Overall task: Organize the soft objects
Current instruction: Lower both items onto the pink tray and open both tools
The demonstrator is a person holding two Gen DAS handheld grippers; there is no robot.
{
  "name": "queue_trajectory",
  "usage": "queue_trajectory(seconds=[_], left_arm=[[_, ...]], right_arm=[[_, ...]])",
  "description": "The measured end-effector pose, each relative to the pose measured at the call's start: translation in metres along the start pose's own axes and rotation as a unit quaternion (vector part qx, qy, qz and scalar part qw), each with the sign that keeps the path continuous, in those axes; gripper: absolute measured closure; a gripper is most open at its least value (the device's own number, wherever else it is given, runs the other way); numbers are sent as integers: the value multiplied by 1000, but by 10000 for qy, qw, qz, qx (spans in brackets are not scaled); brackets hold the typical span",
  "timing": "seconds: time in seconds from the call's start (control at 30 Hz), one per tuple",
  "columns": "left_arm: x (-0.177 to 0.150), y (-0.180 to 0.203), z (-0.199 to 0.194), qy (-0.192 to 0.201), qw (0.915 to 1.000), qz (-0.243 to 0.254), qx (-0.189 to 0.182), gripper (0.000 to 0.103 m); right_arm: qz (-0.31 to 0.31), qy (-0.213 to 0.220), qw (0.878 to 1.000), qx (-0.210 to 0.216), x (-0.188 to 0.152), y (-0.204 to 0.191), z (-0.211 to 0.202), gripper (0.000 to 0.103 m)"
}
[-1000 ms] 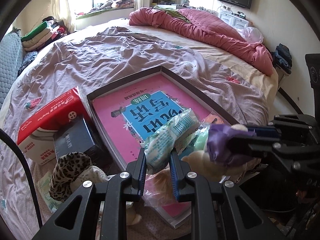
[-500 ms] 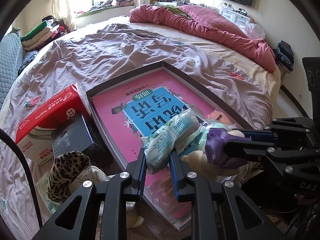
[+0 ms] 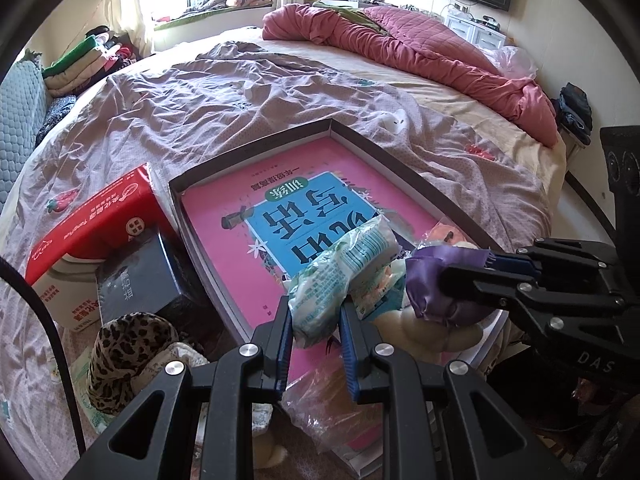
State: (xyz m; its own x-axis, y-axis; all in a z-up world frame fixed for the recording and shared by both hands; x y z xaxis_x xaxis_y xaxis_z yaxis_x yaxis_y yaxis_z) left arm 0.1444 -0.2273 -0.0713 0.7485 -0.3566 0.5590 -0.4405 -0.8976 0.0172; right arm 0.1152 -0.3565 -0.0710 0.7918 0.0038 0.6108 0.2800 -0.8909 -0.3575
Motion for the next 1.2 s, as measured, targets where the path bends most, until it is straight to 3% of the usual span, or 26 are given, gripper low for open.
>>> queue_trajectory(seconds=[0.23, 0.37, 0.43, 0.9, 1.2], left_arm=[[1, 3, 5, -64, 9999, 20, -94, 80], [-1, 4, 3, -126, 9994, -28, -328, 80], [-1, 5, 3, -146, 9991, -24, -397, 80], [5, 0, 19, -261, 9996, -126, -69, 77], [-1, 2, 18, -316, 9995, -4, 8, 74]], right_arm=[[42, 63, 9999, -94, -1, 3, 2, 78], [77, 117, 9997, -181, -1, 6, 2, 64], [115, 141, 9996, -226, 0, 9, 1, 64], [188, 256, 9989, -342, 1, 11, -7, 60], [210, 275, 9985, -416, 2, 11, -9, 50]])
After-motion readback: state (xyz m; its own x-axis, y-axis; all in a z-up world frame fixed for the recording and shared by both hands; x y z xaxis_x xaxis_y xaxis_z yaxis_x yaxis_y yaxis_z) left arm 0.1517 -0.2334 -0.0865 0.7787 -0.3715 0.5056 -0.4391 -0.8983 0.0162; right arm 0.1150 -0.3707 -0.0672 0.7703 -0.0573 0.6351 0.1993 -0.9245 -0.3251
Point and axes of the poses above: each gripper's, at about its wrist camera, not at the fingertips, and z roughly the way its jaws point, y to its right, x to its top, the point moved 4 cm from there along z, roughly the way its jaws point, and after that the axes turned 2 degrees about x, right-handed, at the moved point
